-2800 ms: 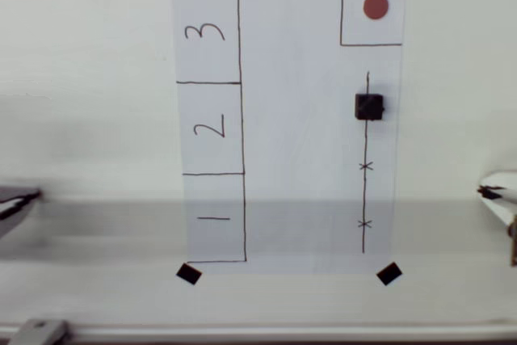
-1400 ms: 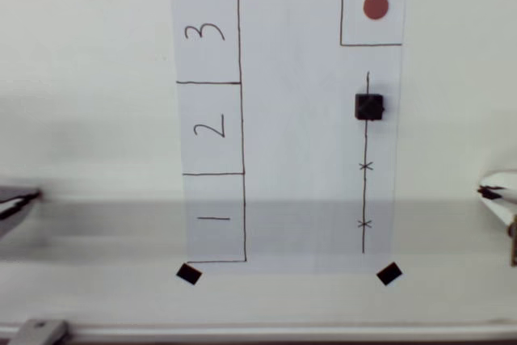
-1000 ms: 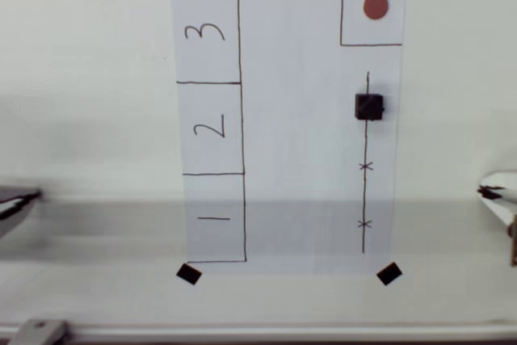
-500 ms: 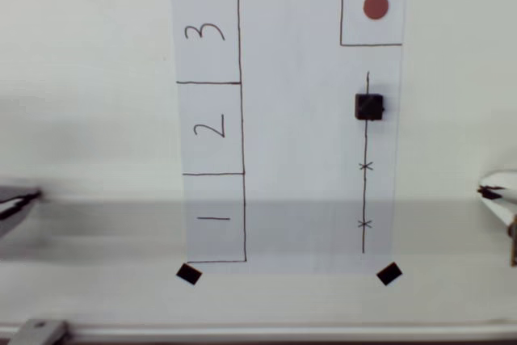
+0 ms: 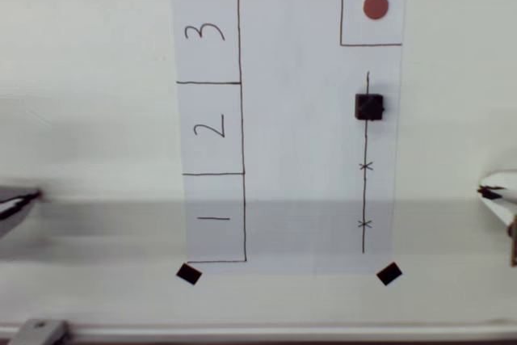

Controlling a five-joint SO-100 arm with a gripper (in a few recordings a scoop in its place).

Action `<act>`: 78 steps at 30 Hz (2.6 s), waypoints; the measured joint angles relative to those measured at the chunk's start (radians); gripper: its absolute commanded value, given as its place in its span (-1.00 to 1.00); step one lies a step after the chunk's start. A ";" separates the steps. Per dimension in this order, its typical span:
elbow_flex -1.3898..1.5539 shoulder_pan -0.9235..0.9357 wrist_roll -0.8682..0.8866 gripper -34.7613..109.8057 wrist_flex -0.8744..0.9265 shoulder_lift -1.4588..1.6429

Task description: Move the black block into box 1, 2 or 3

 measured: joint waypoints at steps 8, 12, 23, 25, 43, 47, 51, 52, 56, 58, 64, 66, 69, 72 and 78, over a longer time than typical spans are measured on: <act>0.000 0.000 0.000 -0.51 0.000 0.000; 0.000 0.000 0.000 -0.51 0.000 0.000; 0.000 0.000 0.000 -0.51 0.000 0.000; 0.000 0.000 0.000 -0.51 0.000 0.000; 0.000 0.000 -0.034 -0.51 0.000 0.000; 0.000 0.000 -0.021 -0.50 0.000 0.000; -0.012 0.000 0.009 -0.48 0.000 -0.041; -0.026 0.000 0.021 -0.47 0.000 -0.061; -0.115 0.000 0.025 -0.46 0.000 -0.166; -0.167 0.000 0.025 -0.45 0.000 -0.224; -0.313 0.011 0.018 -0.41 0.000 -0.416; -0.362 0.031 0.012 -0.41 -0.003 -0.477; -0.434 0.054 -0.009 -0.41 -0.015 -0.580; -0.514 0.077 -0.031 -0.41 -0.028 -0.693; -0.635 0.124 -0.115 -0.37 -0.077 -0.864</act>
